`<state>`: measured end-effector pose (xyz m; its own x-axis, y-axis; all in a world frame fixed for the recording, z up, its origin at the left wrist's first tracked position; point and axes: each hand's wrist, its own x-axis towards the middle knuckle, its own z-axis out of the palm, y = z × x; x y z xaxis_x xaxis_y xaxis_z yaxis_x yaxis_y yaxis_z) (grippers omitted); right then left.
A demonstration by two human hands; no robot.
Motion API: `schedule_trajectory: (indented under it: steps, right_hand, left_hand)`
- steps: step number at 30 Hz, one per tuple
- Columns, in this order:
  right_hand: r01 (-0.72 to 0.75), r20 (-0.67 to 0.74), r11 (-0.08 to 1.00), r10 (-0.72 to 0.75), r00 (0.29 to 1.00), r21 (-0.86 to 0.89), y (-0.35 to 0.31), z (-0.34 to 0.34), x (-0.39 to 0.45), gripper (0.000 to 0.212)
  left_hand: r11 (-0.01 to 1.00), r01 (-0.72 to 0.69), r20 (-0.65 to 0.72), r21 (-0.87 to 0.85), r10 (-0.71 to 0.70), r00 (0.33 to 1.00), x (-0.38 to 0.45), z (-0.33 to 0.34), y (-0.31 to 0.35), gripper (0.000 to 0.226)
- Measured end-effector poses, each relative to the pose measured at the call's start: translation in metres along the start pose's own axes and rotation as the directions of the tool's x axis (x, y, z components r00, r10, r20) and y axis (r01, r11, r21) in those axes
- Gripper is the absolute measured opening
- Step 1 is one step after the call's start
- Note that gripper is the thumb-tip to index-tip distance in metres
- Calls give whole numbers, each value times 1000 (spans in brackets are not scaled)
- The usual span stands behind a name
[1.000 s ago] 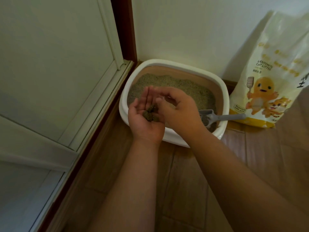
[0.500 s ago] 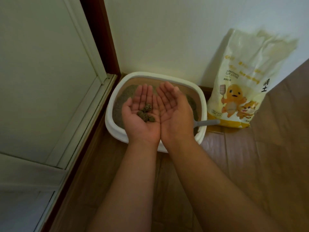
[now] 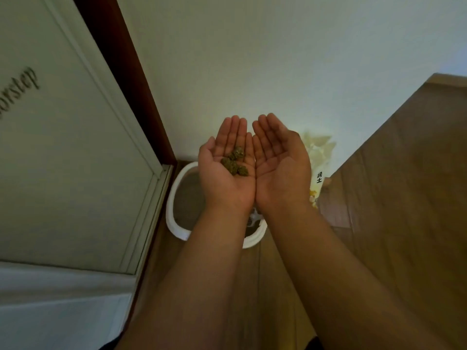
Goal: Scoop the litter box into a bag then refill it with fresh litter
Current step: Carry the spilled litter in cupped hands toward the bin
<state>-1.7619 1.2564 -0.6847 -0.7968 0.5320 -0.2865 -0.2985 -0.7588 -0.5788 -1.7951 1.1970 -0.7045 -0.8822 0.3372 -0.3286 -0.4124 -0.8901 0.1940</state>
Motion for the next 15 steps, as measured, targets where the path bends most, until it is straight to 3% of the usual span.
schedule_trajectory:
  steps: [10,15]
  right_hand:
    - [11,-59,997,-7,998,70,-229,239,-119,34]
    - [97,-87,989,-87,992,115,-337,304,-186,34]
  left_hand:
    - [998,23,-5,56,-23,1000,-138,326,36,42]
    - [992,39,63,118,-47,997,-216,447,22,43]
